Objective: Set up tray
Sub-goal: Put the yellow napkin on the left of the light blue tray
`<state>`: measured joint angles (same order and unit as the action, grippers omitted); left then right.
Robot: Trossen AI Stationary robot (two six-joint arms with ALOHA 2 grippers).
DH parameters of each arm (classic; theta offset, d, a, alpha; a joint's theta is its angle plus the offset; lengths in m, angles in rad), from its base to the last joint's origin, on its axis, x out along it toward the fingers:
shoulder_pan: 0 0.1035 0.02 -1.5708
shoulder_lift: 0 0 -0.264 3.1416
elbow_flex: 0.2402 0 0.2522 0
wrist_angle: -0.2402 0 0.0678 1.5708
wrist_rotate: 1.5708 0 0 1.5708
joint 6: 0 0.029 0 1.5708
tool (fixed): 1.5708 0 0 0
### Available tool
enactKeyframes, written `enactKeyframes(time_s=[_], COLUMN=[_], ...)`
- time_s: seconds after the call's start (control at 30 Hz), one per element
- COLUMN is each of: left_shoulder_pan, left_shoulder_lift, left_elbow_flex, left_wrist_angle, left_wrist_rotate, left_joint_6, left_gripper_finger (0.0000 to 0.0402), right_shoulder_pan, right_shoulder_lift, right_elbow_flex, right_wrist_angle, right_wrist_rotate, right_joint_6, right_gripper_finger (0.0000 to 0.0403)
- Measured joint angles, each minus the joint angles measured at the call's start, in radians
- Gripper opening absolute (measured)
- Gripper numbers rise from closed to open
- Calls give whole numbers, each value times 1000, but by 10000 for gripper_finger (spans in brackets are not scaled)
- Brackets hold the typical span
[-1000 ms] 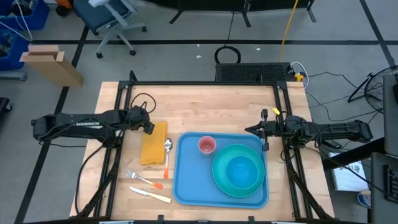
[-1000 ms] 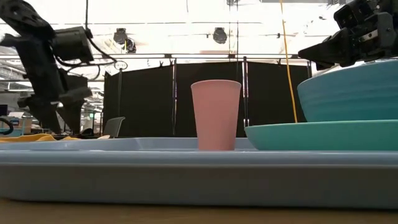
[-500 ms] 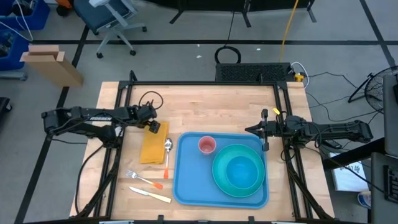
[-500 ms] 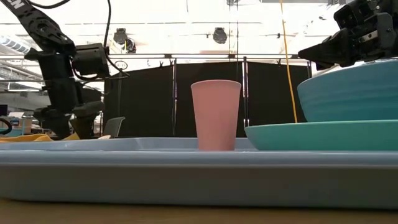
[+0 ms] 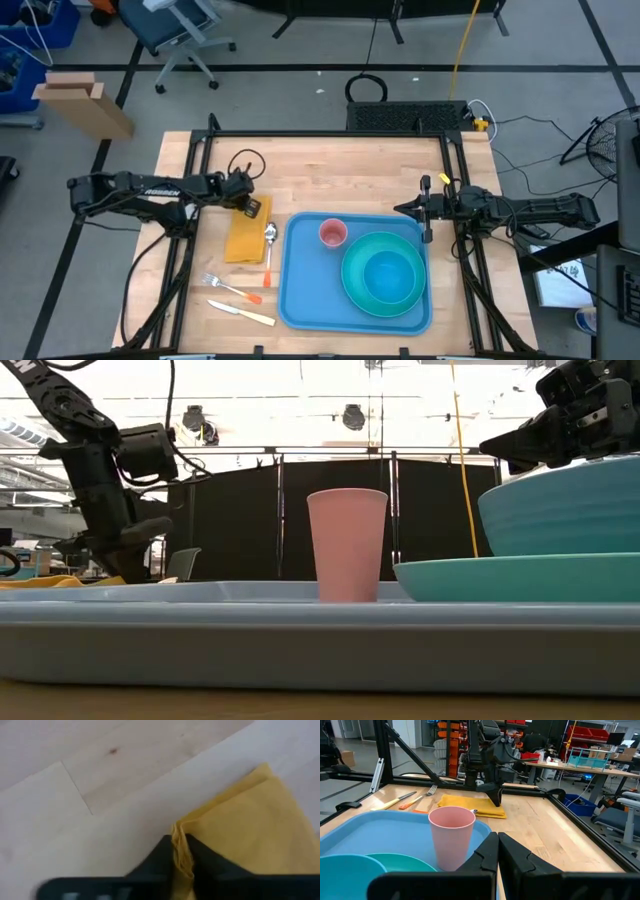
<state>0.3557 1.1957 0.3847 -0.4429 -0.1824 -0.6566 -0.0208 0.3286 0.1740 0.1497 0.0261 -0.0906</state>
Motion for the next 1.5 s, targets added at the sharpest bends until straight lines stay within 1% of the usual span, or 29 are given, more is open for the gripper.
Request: enactKeyframes(time_s=[0.03,0.07,0.17,0.27,0.33,0.43,0.53,0.6,0.73,0.83,1.0,1.3,1.5], left_shoulder_pan=[-7,-12,-26,-44,-57,-76,-97,-117,-164,-205,-297,-492,-634], left_shoulder_lift=[0,0,1,-15,-31,-78,-99,-103,-104,-104,-105,-102,-101], left_elbow_flex=[0,0,-1,20,50,139,242,325,463,545,637,734,742], left_wrist_angle=[4,4,5,-3,-22,-63,-199,-265,-341,-331,-328,-281,-159], left_wrist_rotate=[-4,-10,-30,-52,-58,-96,-171,-210,-267,-272,-301,-324,-317], left_joint_6=[5,6,1,-2,6,36,54,55,90,108,124,107,79], left_gripper_finger=[23,20,25,13,13,13,13,13,13,13,13,13,13], right_shoulder_pan=[0,0,0,0,0,0,0,0,0,0,0,0,0], right_shoulder_lift=[0,0,0,0,0,0,0,0,0,0,0,0,0], right_elbow_flex=[0,0,0,0,0,0,0,0,0,0,0,0,0], right_wrist_angle=[0,0,0,0,0,3,3,3,3,3,3,3,3], right_wrist_rotate=[0,0,0,0,0,0,1,1,1,1,0,0,0], right_joint_6=[0,0,0,-1,-1,-2,-1,-2,-3,-3,-3,-7,-1], right_gripper_finger=[0,0,0,0,0,0,0,0,0,0,0,0,0])
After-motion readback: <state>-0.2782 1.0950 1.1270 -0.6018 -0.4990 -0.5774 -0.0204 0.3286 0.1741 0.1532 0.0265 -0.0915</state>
